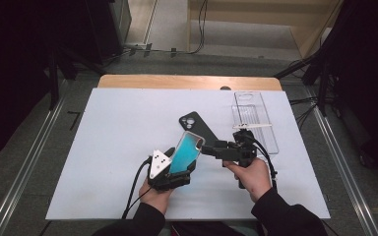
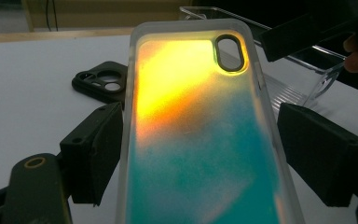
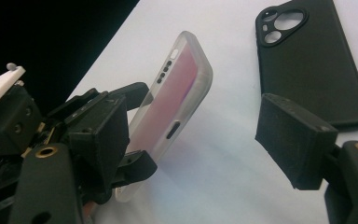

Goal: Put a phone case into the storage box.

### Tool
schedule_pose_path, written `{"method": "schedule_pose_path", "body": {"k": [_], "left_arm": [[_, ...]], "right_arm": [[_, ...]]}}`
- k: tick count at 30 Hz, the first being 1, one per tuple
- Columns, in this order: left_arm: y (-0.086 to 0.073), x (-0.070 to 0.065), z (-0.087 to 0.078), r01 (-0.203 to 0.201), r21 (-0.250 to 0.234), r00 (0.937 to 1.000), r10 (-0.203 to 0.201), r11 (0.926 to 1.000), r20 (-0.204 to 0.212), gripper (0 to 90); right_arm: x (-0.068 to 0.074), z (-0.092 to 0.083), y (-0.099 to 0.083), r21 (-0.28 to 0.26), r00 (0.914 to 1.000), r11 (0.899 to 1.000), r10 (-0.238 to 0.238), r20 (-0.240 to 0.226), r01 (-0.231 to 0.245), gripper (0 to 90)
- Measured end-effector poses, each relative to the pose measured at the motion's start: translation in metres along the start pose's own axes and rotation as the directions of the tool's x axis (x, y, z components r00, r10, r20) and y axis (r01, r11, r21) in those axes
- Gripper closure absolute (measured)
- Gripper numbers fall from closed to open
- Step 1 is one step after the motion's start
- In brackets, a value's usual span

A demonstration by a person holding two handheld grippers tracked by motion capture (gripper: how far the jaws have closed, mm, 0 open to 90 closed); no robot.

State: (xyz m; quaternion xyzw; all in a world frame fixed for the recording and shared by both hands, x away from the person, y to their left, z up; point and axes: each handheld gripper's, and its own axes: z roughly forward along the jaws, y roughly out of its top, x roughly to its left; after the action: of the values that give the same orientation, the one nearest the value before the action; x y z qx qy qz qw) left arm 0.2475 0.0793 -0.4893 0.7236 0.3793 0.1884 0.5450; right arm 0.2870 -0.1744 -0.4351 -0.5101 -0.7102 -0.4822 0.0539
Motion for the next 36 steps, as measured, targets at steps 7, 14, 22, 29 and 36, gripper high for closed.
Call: {"method": "schedule_pose_path", "body": {"k": [7, 14, 22, 29, 36], "left_arm": [[-0.002, -0.005, 0.000, 0.003, -0.006, 1.0000, -0.003, 1.0000, 0.002, 17.2], [-0.002, -0.009, -0.002, 0.024, -0.011, 0.9997, -0.024, 0.9996, 0.006, 17.2], [0.001, -0.012, -0.004, 0.043, -0.025, 0.9990, -0.042, 0.9988, 0.016, 17.2], [0.001, -0.015, -0.005, 0.048, -0.025, 0.9985, -0.048, 0.9985, 0.028, 17.1], [0.000, -0.016, -0.004, 0.034, -0.036, 0.9990, -0.033, 0.9988, 0.029, 17.1]], "right_arm": [[0.000, 0.008, 0.003, -0.016, 0.9996, 0.999, 0.028, -0.009, -0.028, 27.8], [0.000, 0.014, 0.006, -0.033, 0.9976, 0.997, 0.067, -0.020, -0.068, 35.7], [-0.004, 0.023, 0.009, -0.006, 0.9844, 0.986, 0.168, -0.054, -0.168, 54.5], [-0.002, 0.024, 0.009, -0.005, 0.9815, 0.984, 0.175, -0.078, -0.176, 74.1], [0.003, 0.021, 0.010, -0.009, 0.9796, 0.984, 0.176, -0.098, -0.177, 76.3]]}}
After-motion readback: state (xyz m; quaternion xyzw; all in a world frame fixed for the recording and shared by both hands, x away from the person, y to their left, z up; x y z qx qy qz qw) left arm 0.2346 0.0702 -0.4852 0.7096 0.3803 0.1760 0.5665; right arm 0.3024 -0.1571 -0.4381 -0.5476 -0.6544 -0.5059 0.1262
